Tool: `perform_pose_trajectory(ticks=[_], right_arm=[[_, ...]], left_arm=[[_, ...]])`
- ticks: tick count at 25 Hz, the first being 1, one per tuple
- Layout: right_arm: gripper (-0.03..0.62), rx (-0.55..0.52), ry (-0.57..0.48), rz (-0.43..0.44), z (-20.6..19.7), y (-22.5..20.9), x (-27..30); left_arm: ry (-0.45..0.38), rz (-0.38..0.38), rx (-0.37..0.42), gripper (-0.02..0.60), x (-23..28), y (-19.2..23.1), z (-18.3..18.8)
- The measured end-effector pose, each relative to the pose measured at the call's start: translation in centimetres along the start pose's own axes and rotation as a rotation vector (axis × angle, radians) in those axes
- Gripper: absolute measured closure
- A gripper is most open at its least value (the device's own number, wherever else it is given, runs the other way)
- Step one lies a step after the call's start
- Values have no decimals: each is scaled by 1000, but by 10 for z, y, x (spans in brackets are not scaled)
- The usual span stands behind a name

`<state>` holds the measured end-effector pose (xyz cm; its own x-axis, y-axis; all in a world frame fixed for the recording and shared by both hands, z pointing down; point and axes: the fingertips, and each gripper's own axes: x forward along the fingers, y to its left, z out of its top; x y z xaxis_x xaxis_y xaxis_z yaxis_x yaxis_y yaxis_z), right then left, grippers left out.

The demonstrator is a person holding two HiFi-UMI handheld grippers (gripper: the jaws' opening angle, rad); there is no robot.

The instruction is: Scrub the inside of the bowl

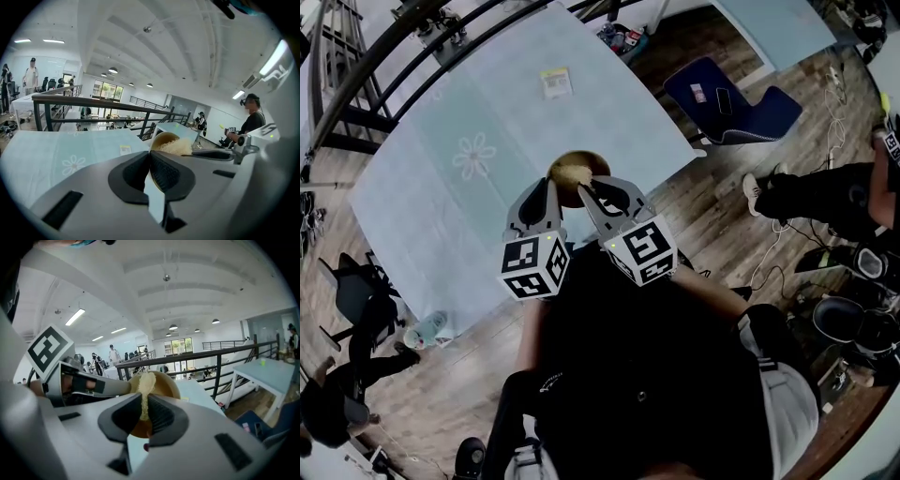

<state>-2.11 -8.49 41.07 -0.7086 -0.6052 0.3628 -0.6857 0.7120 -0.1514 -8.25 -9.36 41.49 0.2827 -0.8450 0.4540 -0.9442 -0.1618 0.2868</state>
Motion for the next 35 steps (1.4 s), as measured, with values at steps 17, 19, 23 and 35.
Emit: perform_pose_trajectory(ticks=[17,19,23,35], right_arm=[[549,-162,78,-240,-10,-33,-4],[549,-178,73,-247,-8,-33,-5],[549,-194,50,-259,-2,-32,-8],[549,-86,-82,-104,26,-3,-15]], left_arm=[[47,34,-40,558,4,12,-15],[46,51,-35,558,5,14,-16],[46,88,-34,560,6,19,-20],[-21,176,-115,560,0,51,-17]])
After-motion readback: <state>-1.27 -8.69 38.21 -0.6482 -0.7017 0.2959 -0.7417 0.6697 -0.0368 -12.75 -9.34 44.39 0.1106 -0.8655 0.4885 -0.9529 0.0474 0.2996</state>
